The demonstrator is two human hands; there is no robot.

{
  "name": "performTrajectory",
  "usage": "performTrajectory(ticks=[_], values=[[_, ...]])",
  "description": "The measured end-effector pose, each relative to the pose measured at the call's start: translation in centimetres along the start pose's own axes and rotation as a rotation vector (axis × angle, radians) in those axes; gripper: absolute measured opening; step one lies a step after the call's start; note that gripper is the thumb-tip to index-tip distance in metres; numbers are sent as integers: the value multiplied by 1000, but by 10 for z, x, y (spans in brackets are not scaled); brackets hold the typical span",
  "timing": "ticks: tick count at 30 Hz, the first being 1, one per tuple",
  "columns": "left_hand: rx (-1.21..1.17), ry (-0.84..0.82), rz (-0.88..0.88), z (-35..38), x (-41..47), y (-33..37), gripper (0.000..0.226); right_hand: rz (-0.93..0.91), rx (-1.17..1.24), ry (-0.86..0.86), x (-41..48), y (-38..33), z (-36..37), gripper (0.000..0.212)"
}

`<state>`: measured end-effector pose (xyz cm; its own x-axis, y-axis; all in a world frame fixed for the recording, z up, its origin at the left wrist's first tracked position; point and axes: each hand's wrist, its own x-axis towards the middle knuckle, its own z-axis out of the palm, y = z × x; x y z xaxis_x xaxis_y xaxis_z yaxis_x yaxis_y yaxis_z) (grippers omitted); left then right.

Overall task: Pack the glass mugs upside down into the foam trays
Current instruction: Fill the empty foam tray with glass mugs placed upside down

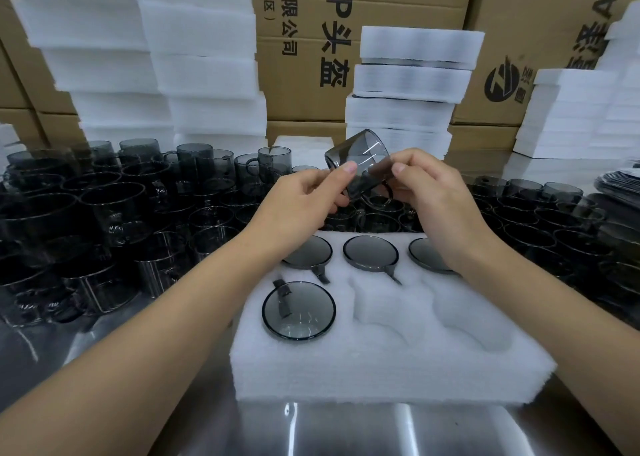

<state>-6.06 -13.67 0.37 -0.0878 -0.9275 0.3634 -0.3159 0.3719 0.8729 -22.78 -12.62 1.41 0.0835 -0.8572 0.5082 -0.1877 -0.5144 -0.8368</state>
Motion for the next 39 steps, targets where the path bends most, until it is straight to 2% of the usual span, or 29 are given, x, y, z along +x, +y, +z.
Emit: performTrajectory(ticks=[3, 7, 12, 18, 21, 24, 29, 32, 35, 39], values=[[-28, -16, -76, 0, 2, -1, 42, -23, 46, -35, 0, 0, -1, 26], [-38, -35, -134, -1, 5, -2, 59, -61, -58, -6, -2, 2, 0, 43], [-41, -72, -153, -1, 6, -2, 70, -131, -118, -4, -1, 2, 2, 36], [-82, -84, -162, -1, 6, -3, 78, -93, -68, -47, -1, 4, 3, 34], [-89, -51, -170, 1, 8, -3, 70, -89, -85, -61, -1, 5, 3, 28], [-129, 30, -165, 0, 8, -1, 49, -76, -118, -19, 0, 6, 3, 21], [-181, 9, 23, -2, -2, 2, 25, -111, -175, 64, 0, 5, 3, 16], [-188, 1, 61, -1, -4, 3, 11, -128, -188, 76, 0, 5, 2, 17], [-220, -1, 34, 0, -4, 3, 9, -120, -185, 84, 0, 5, 2, 17], [-262, -4, -8, 1, -4, 3, 18, -104, -154, 90, 1, 6, 1, 13]])
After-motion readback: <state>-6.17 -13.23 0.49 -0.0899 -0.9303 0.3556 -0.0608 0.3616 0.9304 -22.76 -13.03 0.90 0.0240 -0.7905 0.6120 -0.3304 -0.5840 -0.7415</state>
